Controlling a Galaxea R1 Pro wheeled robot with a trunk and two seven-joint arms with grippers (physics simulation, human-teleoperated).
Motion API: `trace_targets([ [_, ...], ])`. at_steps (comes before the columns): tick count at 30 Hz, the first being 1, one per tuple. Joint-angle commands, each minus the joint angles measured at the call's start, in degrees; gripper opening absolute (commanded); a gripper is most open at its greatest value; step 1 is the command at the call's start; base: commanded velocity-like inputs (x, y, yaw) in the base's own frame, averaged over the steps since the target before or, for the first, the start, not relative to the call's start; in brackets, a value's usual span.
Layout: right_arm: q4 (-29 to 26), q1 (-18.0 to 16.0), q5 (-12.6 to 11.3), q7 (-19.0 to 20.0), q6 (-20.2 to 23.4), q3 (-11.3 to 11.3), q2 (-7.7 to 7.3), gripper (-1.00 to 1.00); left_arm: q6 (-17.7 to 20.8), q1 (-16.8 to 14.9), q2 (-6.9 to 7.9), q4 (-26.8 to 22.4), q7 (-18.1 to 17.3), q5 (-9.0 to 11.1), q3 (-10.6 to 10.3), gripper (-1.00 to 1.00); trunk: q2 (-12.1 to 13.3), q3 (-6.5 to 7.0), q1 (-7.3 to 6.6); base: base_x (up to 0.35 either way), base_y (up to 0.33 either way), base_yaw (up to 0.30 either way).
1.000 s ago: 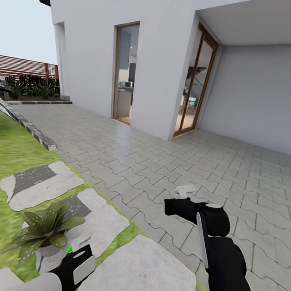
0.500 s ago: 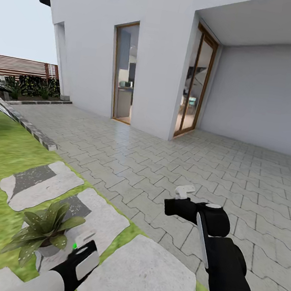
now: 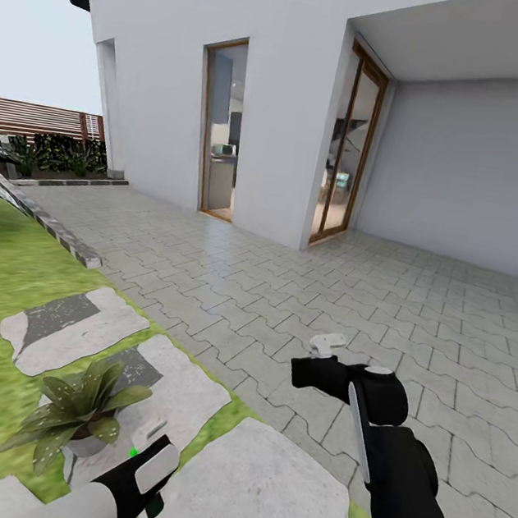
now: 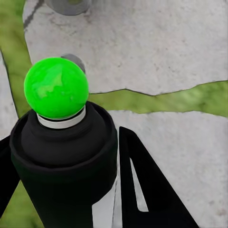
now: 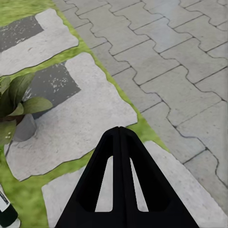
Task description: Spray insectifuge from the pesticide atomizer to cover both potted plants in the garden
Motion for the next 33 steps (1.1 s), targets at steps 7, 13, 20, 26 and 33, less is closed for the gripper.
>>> trace_targets([
  [7, 0.00, 0.04, 0.58, 0.48, 0.18, -0.01, 0.03, -1.00, -0.56, -0.04, -0.16, -0.41, 0.11, 0.44, -0.71, -1.00, -0.03, -0.06, -0.01, 0.092, -0.207, 0.000],
  [13, 0.62, -0.03, 0.54, 0.55, 0.18, -0.21, 0.01, -1.00, -0.57, 0.79, 0.33, -0.44, 0.03, 0.36, -0.68, -1.00, -0.03, -0.06, -0.01, 0.284, -0.139, 0.000],
  [20, 0.02, 0.05, 0.56, 0.52, 0.18, 0.03, 0.30, -1.00, -0.60, 0.98, 0.45, -0.44, 0.04, 0.36, -0.64, -1.00, -0.03, -0.06, -0.01, 0.333, -0.017, 0.001],
  [26, 0.12, 0.05, 0.57, 0.42, 0.18, 1.41, 0.20, -1.00, -0.61, 1.01, 0.40, -0.45, 0.15, 0.29, -0.72, -1.00, -0.03, -0.06, -0.01, 0.310, -0.149, 0.194],
  [33, 0.12, 0.05, 0.57, 0.33, 0.18, 1.50, 0.20, -1.00, -0.53, 1.02, 0.29, -0.46, 0.19, 0.35, -1.72, -1.00, -0.03, -0.06, -0.01, 0.239, -0.268, 0.295],
])
